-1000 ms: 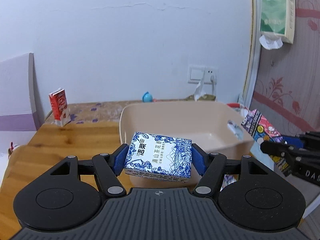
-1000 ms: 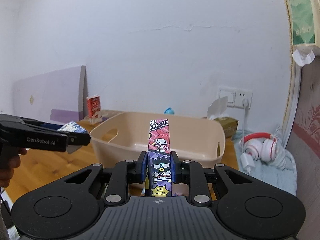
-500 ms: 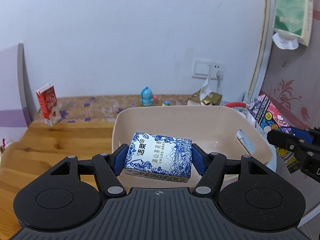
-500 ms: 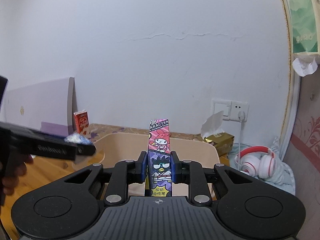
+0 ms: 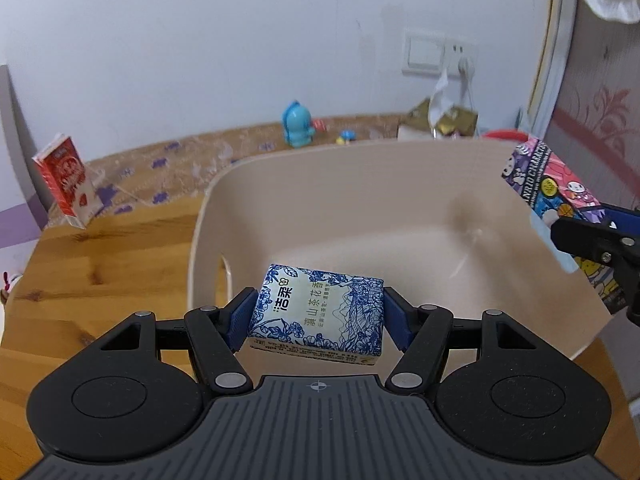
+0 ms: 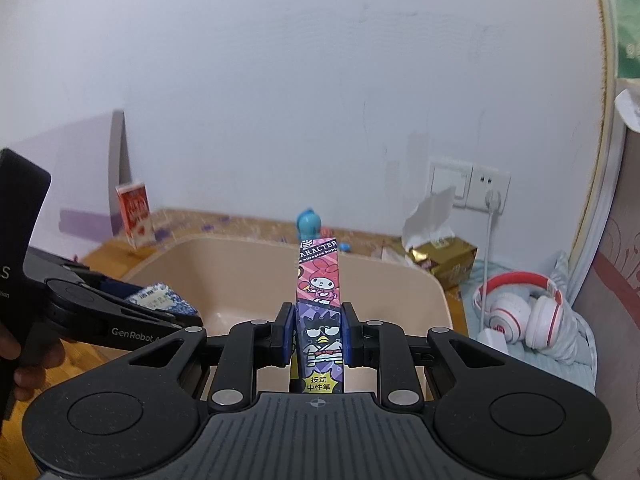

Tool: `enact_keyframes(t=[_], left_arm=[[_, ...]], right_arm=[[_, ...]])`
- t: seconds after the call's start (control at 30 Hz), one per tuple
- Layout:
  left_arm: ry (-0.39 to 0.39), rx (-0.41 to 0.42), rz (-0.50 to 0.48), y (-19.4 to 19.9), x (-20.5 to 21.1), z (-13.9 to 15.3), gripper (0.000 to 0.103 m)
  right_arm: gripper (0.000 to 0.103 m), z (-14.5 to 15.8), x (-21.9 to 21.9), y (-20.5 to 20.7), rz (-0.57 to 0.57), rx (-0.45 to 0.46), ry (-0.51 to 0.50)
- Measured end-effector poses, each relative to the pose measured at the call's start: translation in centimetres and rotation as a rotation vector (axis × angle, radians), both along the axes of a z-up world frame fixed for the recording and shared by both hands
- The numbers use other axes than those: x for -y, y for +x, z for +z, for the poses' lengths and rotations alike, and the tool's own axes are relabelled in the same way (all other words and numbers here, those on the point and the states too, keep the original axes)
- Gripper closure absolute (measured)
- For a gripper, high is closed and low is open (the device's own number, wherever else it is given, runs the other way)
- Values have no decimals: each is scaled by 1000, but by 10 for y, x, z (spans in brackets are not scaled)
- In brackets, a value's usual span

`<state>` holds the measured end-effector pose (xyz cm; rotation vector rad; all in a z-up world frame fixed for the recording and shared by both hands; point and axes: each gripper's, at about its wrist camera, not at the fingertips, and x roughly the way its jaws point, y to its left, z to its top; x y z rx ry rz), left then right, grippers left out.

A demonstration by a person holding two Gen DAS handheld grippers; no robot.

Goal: Organize objects
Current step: 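Carry both boxes over the beige bin and open both grippers to drop them, then grasp the black cube with left gripper while right gripper grasps the tea-leaf bag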

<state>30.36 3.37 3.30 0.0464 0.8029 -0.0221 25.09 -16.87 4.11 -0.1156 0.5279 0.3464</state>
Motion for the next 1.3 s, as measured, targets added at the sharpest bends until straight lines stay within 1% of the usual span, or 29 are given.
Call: enact_keyframes(t=[0.1, 0.23, 0.4, 0.43, 0.47, 0.53, 0.6, 0.63, 0.7, 0.83, 0.9, 1.03, 1.1, 1.2, 1.3], left_arm=[[53, -6, -26, 2, 5, -5, 35], [53, -18, -51, 2, 8, -7, 35], [65, -6, -66, -1, 12, -8, 34], [67, -2, -66, -3, 12, -7, 34], [73, 2, -65, -4, 12, -6, 33], [84, 18, -60, -7, 12, -5, 29], [78, 30, -58, -9, 10, -1, 25], [70, 36, -59, -11, 10, 1, 24], [58, 54, -65, -18, 10, 6, 18], [62, 101, -73, -34, 12, 19, 14], [65, 117, -73, -42, 13, 24, 13], [60, 134, -75, -58, 12, 29, 13], [65, 142, -78, -68, 12, 30, 13], [73, 155, -74, -80, 11, 29, 13], [61, 156, -69, -92, 7, 26, 13]], right_arm=[[81, -11, -3, 10, 0, -47, -26], [81, -26, -11, 15, 2, -93, -78], [81, -35, -12, 13, -15, -116, -86], [79, -35, -12, 12, -18, -110, -86], [69, -34, -11, 9, -20, -103, -84], [67, -31, -9, 6, -24, -91, -77], [64, -28, -7, 1, -30, -79, -71], [59, -26, -6, -2, -32, -71, -66], [44, -22, -3, -8, -37, -55, -50], [35, -13, 3, -23, -49, -18, -26], [28, -9, 7, -32, -56, -2, -8], [23, -3, 14, -48, -63, 21, 17], [14, -2, 16, -57, -64, 31, 20], [11, 0, 19, -70, -65, 44, 11], [8, -1, 22, -82, -66, 52, 15]])
